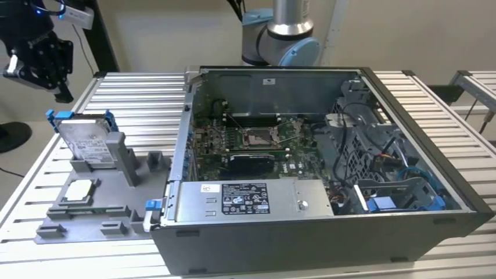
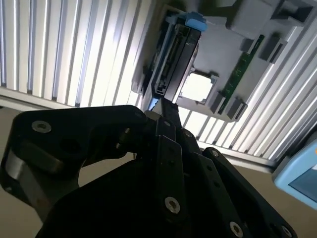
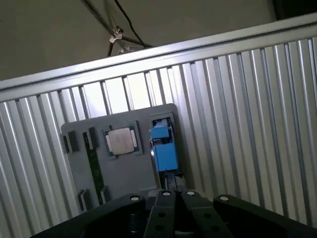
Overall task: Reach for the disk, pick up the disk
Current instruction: 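Pick up the disk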
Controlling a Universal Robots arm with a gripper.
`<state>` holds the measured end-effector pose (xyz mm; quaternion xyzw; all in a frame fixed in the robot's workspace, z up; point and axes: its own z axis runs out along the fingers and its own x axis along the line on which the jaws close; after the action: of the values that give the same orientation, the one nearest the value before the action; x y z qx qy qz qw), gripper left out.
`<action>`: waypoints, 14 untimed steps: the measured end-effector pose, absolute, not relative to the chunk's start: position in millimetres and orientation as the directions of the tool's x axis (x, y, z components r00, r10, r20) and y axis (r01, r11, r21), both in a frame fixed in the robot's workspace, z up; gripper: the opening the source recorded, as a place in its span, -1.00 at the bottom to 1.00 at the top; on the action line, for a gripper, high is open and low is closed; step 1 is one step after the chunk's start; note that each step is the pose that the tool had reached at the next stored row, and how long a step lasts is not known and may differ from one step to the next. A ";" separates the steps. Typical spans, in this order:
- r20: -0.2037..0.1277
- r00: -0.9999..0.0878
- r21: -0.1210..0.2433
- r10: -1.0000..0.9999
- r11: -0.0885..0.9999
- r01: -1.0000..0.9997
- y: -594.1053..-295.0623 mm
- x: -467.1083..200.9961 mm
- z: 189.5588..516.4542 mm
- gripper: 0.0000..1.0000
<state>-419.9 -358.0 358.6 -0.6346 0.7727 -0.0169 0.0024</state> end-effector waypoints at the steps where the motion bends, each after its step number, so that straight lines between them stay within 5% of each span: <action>1: 0.018 -0.183 -0.028 -0.983 0.183 -0.983 -358.1 -420.1 357.8 -1.00; 14: 0.022 -0.155 -0.004 -0.988 0.154 -0.988 -372.1 -422.6 356.0 -1.00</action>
<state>-422.6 -372.1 356.0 -0.6501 0.7597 -0.0086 -0.0071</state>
